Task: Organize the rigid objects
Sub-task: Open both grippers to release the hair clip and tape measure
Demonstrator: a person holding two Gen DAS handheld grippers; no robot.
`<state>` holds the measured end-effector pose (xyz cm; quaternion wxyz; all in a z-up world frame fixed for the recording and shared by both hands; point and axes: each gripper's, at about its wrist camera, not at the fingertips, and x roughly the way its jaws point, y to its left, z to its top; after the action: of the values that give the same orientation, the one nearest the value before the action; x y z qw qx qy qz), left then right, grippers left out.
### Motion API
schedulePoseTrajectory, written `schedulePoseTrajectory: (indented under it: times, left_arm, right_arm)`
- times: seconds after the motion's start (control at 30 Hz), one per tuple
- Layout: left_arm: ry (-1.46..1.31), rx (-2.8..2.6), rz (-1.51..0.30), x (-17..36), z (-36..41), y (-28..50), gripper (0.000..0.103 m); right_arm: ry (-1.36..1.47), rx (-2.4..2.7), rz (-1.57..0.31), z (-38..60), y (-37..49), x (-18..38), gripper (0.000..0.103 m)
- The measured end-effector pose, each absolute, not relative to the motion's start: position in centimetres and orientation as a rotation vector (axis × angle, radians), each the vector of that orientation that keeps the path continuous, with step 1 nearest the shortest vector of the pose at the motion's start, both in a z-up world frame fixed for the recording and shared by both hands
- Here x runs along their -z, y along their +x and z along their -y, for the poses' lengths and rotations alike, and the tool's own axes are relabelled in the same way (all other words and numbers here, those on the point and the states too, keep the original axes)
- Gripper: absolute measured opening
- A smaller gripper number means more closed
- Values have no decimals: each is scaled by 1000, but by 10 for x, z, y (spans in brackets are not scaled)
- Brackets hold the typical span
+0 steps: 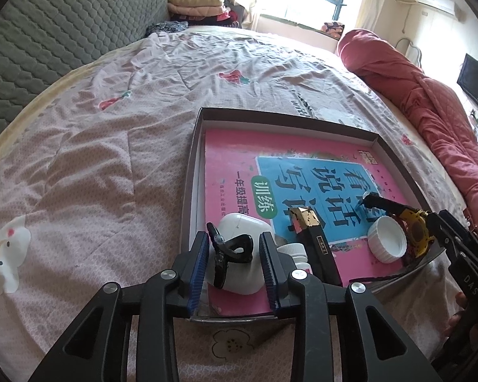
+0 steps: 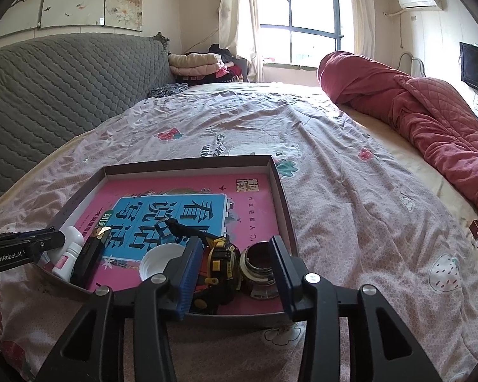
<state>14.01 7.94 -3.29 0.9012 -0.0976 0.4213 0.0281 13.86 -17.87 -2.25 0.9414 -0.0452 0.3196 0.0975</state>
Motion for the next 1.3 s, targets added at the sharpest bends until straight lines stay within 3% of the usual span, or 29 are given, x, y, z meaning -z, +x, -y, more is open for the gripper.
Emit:
schedulePoseTrajectory:
  times: [0.1, 0.23, 0.6, 0.67, 0.83, 0.97, 1.13, 1.3]
  left_arm:
    - [-201, -61, -871, 33, -79, 141, 36]
    - [-209, -64, -864, 31, -80, 142, 46]
    - [-232, -28, -840, 22, -74, 135, 51]
    - [-210, -36, -825, 18, -70, 134, 63]
    - [-233, -20, -826, 13, -67, 130, 64]
    - [-207, -25, -829, 11, -61, 127, 73]
    - [-193, -31, -832, 4, -59, 123, 74]
    - [-163, -47, -828, -6, -57, 115, 75]
  right_arm:
    - [-90, -196, -656, 180, 139, 23, 43]
    - [-90, -196, -658, 181, 139, 24, 43]
    - [-104, -191, -653, 180, 137, 23, 45]
    - [-102, -190, -653, 180, 137, 23, 51]
    - [-112, -200, -644, 177, 133, 23, 51]
    - [-122, -202, -637, 174, 128, 21, 52]
    - [-134, -184, -629, 173, 123, 17, 60]
    - [-123, -177, -633, 173, 118, 12, 61]
